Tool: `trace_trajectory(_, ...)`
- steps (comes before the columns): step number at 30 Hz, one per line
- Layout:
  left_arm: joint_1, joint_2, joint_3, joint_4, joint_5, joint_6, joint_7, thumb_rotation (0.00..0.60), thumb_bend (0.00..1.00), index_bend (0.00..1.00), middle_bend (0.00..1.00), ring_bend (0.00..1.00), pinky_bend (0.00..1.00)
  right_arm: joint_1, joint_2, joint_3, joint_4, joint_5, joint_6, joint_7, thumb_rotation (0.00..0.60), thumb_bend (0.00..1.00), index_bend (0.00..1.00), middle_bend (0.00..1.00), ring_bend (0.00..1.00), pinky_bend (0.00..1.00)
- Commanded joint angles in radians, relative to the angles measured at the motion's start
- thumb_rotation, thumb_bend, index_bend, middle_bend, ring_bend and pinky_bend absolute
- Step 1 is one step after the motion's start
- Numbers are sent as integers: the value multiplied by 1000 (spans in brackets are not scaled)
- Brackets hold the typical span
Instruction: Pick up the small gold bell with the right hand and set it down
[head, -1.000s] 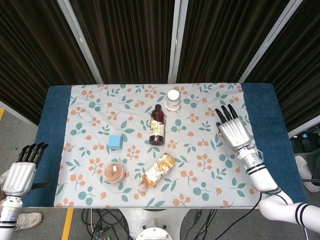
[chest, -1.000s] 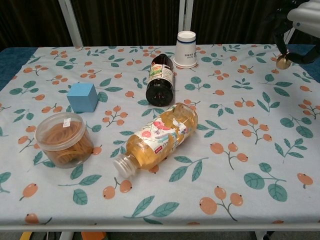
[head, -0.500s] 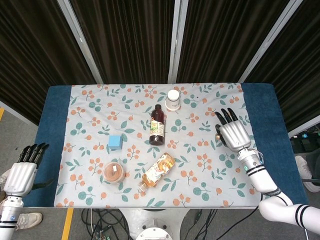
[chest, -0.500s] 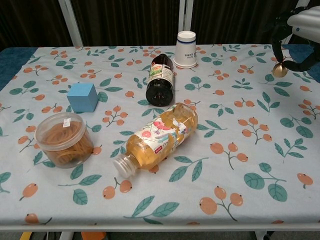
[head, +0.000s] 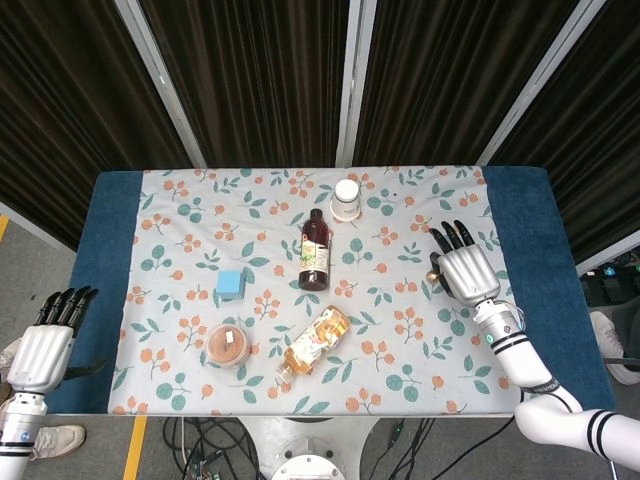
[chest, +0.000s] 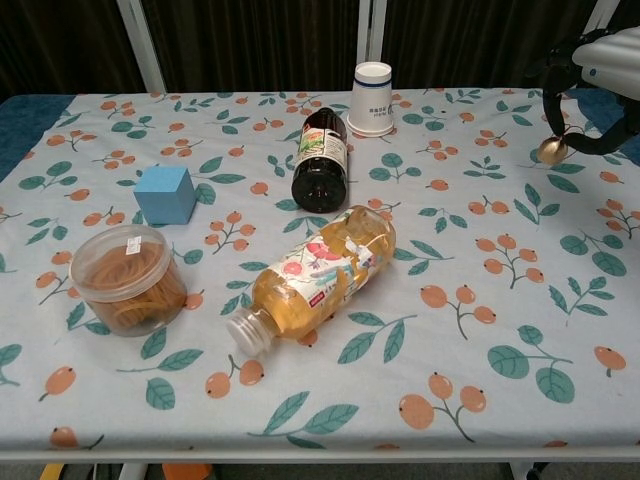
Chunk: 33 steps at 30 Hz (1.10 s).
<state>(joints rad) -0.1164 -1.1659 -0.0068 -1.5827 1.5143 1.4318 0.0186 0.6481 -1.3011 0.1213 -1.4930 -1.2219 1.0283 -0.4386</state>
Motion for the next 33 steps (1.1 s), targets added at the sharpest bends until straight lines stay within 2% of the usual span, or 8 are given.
trace_trajectory(1,0,0,1,1,1,0,-1,600,0,36,49,0,46,7,-25,-16,16,-3,-25,-16,600,413,806,142,0,0)
trace_trajectory(15,2,-4,3,12,1,1,-13,600,0,36,49,0,46,28,-104,-32,100,23,-67,-86,600,414,807,142,0,0)
trace_trajectory(33,2,0,1,10,3,3,-14,600,0,36,49,0,46,41,-140,-35,143,38,-95,-99,600,414,803,142,0,0)
